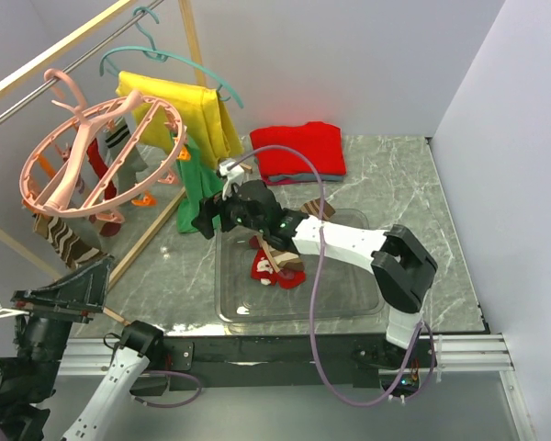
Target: Remove the socks clipped to the hanger
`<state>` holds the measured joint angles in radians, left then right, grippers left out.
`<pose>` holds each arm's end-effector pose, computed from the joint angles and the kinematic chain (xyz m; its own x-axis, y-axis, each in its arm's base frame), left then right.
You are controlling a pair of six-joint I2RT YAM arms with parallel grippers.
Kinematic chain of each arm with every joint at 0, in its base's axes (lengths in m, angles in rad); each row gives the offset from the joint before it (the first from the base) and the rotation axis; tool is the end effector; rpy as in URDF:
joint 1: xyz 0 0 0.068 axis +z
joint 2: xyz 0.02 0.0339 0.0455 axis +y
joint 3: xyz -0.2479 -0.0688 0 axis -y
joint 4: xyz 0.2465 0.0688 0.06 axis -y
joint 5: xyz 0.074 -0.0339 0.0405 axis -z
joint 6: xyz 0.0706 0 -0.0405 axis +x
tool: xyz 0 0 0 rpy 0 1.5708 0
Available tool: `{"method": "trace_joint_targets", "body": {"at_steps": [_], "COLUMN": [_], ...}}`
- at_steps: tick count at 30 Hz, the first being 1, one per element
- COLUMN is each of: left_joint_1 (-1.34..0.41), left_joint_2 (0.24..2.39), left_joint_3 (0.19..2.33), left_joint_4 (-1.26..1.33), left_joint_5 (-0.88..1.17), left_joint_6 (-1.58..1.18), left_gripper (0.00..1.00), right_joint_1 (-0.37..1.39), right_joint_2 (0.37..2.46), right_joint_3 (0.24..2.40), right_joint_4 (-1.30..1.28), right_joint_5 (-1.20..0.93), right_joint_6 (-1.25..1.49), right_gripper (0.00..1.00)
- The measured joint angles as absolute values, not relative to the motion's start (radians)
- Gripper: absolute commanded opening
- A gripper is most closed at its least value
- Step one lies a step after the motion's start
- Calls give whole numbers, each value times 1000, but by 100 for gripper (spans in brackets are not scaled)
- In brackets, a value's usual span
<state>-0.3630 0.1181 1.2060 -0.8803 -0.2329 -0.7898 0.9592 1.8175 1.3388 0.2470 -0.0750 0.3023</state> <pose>-0.0178 0.0242 0.4183 0.0402 -0.7545 -0.6551 0.2314 0.6448 -0.7285 0.2641 0.3858 0.2604 -0.3814 -0.0268 -0.9240 -0.7801 0.5456 0.3062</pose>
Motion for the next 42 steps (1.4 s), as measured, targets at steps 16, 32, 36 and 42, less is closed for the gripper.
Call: {"method": "trace_joint_targets", "body": {"at_steps": [16,32,36,42], "left_joint_1": [-363,-363,-363,-363], "left_joint_2": [263,132,131,125], "left_joint_3": [1260,1280,1298,1303], "left_joint_4": [-722,-791,-803,-823], "left_joint_5": [-321,-369,-373,-373], "left_joint_6": [-818,-833,-833,-833], "left_gripper": [75,75,75,76], "right_joint_1": [1105,1134,1134,1134], "right_joint_2": [1638,1823,1893,1975], "right_joint_3": [1255,1593,1666,1769], "right_joint_4": [495,586,580,575], "right_joint_5": [-245,-337,-348,-360], "right_joint_6": [300,321,347,381], "right_gripper": [93,91,91,85]}}
